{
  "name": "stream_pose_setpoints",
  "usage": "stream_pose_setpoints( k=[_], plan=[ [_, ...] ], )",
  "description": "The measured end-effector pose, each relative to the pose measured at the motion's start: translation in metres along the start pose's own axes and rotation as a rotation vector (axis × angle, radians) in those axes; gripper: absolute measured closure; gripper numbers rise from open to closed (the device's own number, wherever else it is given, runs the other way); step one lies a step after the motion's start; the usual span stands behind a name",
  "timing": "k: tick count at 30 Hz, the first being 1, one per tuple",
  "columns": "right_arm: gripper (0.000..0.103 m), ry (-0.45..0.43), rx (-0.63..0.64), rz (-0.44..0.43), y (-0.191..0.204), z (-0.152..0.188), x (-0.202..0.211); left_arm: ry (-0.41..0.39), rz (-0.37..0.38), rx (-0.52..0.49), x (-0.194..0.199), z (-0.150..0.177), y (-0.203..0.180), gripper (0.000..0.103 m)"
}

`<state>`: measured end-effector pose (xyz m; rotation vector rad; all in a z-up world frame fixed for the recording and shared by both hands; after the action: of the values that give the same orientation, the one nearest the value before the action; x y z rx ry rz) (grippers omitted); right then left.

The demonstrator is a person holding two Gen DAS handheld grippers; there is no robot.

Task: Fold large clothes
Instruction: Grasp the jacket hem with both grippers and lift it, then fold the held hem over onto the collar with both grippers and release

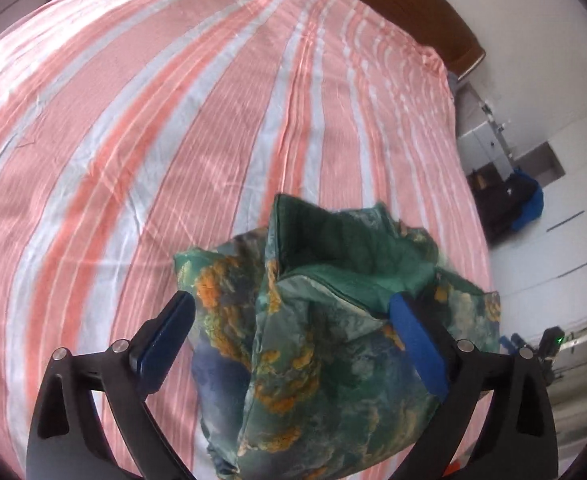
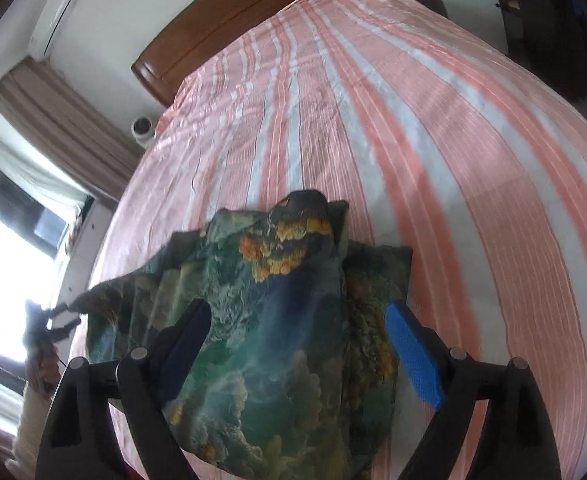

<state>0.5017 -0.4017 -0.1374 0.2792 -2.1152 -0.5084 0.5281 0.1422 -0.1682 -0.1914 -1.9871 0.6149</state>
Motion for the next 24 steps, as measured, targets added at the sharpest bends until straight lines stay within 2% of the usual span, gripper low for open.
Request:
stream_pose_setpoints(
  k=[2, 3, 4, 5, 6, 7, 10, 13, 16, 18, 20, 22, 23, 24],
  plan=[
    [0.015, 0.024, 0.049, 0.054, 0.003, 0.005, -0.019, 0.046, -0.071, -0.066, -0.023, 0.011, -0.003, 0.006],
    [0.015, 0.037, 0.063, 0.074, 0.002, 0.010, -0.027, 0.051, -0.111, -0.103, -0.030, 0.015, -0.004, 0.014],
    [0.015, 0.053, 0.078, 0.098, 0.004, 0.012, -0.040, 0.046, -0.153, -0.139, -0.036, 0.018, -0.006, 0.040],
    [0.030, 0.058, 0.090, 0.127, 0.003, 0.014, -0.047, 0.038, -0.181, -0.159, -0.040, 0.021, -0.008, 0.058],
    [0.048, 0.050, 0.119, 0.178, 0.004, 0.014, -0.053, 0.039, -0.179, -0.147, -0.043, 0.024, -0.009, 0.085],
    [0.083, 0.044, 0.142, 0.218, 0.005, 0.015, -0.053, 0.037, -0.174, -0.130, -0.042, 0.024, -0.010, 0.088],
    [0.087, -0.026, 0.270, 0.312, 0.027, 0.010, -0.035, -0.030, -0.175, -0.182, -0.023, 0.015, -0.024, 0.094],
    [0.089, -0.158, 0.372, 0.312, 0.061, -0.009, 0.009, -0.143, -0.123, -0.223, 0.016, -0.007, -0.048, 0.094],
    [0.089, -0.282, 0.400, 0.306, 0.081, -0.032, 0.039, -0.258, -0.188, -0.307, 0.031, -0.027, -0.070, 0.093],
    [0.089, -0.316, 0.394, 0.320, 0.081, -0.043, 0.036, -0.260, -0.253, -0.336, 0.011, -0.033, -0.066, 0.093],
    [0.089, -0.268, 0.346, 0.335, 0.061, -0.046, 0.010, -0.176, -0.307, -0.306, -0.030, -0.025, -0.040, 0.092],
    [0.089, -0.166, 0.279, 0.356, 0.028, -0.034, -0.036, -0.080, -0.335, -0.249, -0.072, -0.006, -0.006, 0.087],
    [0.089, -0.121, 0.253, 0.359, 0.014, -0.023, -0.054, -0.062, -0.324, -0.227, -0.087, 0.003, 0.008, 0.086],
    [0.088, -0.085, 0.226, 0.359, 0.001, -0.011, -0.071, -0.079, -0.297, -0.210, -0.093, 0.008, 0.014, 0.084]
  ],
)
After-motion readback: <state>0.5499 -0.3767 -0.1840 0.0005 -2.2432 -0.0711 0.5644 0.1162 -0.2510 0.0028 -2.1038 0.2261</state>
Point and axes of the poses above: each gripper's, at about its wrist camera, not at the fingertips, and x roughly against the way its jaws point, y to its left, z to its underside, the point moved 9 cm from there along -x, roughly the way its jaws point, and after that the axes turned 2 degrees about -y, right-handed, at the moved point
